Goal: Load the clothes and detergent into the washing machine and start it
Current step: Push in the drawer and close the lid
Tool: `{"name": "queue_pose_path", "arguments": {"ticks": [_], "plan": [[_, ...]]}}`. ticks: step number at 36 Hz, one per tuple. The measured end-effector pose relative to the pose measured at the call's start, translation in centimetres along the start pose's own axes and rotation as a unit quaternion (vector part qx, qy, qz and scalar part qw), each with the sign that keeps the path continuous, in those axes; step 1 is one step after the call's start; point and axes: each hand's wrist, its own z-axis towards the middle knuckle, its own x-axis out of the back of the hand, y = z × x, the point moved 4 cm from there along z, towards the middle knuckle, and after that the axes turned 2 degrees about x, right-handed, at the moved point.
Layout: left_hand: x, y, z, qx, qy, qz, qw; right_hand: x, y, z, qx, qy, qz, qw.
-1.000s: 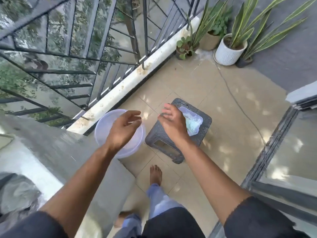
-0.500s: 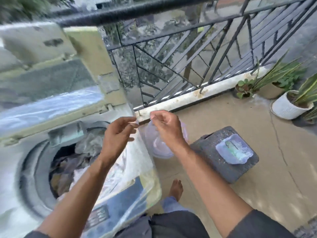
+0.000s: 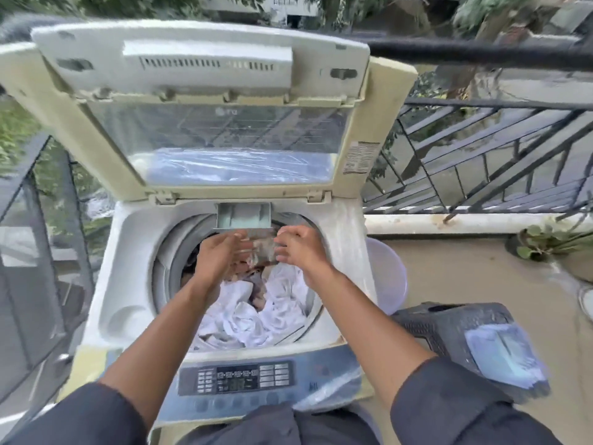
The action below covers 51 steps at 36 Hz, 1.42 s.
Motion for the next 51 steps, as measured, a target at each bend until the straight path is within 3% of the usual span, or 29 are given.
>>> {"name": "queue_pose_path", "arguments": {"ticks": [7,13,35,51], "plan": [[2.7,-2.6,2.9,0.116,0.013,-0.155,0.981,-4.5,1.9,2.4,-0.110,0.025,0.080,0.990],[3.0,-3.4,5.3,0.161,-0.017,-0.246,0.956,-6.1,2.9,3.8,-0.131,0.055,0.100,0.985],[2.5,-2.4,9.6,0.128,-0.022,-0.277,0.952,-7.3,1.9,6.3,-0.099,0.092,0.222,0.966],[2.1,-0.8,11.3,0.102,-0.030,-0.216,0.971,-7.2,0.6,8.1,-0.084,0.110,0.201,0.970]]}}
